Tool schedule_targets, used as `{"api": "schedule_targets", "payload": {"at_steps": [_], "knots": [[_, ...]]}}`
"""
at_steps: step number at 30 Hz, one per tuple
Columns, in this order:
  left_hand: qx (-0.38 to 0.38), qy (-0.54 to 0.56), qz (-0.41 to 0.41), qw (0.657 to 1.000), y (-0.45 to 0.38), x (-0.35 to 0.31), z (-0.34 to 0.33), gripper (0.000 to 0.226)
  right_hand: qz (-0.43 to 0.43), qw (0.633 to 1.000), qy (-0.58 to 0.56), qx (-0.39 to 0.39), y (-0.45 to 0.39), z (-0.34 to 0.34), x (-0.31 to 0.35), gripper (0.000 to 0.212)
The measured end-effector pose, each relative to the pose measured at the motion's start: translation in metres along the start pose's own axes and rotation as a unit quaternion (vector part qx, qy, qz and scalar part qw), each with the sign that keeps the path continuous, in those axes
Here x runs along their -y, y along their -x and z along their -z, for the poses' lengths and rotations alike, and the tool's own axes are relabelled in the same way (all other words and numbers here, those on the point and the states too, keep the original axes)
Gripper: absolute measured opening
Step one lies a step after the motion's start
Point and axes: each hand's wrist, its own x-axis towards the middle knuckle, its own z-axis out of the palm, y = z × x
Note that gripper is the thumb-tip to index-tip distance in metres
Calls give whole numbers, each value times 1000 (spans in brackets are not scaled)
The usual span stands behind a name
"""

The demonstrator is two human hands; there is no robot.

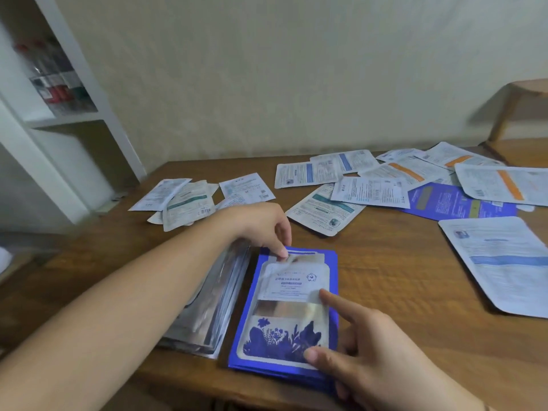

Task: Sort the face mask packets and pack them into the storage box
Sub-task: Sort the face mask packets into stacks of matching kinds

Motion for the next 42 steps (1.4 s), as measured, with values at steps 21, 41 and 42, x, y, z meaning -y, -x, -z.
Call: {"api": "schedule_targets", "payload": {"at_steps": [21,41,42], "knots": [[-92,15,-46,995,2,10,-15,8,317,826,385,-261,-11,-20,-43,43],[-63,-137,6,989,3,-7,-10,24,351,769,441,-300,-15,-24,-54,45],[-64,-131,7,989,3,-7,-10,23,350,773,438,-298,-15,-24,-55,46]]}}
